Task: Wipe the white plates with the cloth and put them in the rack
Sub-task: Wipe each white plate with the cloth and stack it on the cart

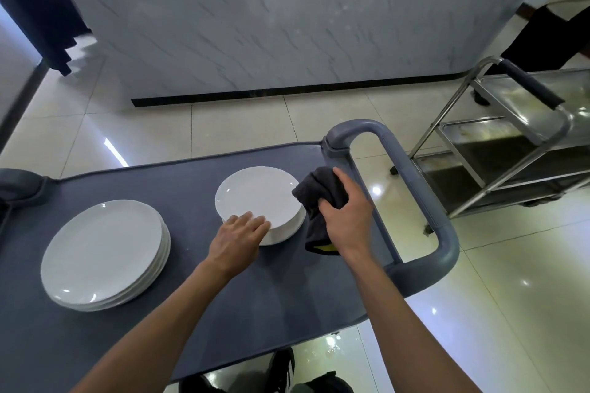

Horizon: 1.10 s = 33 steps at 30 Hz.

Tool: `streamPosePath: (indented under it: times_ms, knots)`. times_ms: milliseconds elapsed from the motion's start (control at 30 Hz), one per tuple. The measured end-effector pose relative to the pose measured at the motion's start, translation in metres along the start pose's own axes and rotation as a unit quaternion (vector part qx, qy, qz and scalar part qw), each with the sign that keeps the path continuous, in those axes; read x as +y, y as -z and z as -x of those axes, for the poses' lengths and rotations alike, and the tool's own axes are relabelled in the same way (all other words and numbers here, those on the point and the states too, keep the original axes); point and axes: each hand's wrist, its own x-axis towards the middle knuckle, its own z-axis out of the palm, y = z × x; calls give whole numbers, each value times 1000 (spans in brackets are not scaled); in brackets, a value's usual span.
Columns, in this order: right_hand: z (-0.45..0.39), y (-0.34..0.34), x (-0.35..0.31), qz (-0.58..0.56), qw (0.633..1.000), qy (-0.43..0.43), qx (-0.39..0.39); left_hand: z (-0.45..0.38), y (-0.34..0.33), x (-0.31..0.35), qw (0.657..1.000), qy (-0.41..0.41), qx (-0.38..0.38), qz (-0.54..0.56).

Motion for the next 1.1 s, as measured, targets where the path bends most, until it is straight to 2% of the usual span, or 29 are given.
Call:
streamPosePath:
  times_ms: [267,633,800,933,1100]
  knots:
    - [-1,-7,12,12,1000,-1,-7,9,-13,0,998,20,-51,26]
    - [-1,-25,28,42,998,21,-34,9,-17,4,997,46,-33,55]
    - [0,-36,32,92,991,92,-44,11,-23,3,999,37,-11,36]
    - [3,-42,36,184,965,181,-55,13,-28,2,999,25,-17,25]
    - [7,-47,35,230,940,248,-51,12,-28,2,999,28,-24,39]
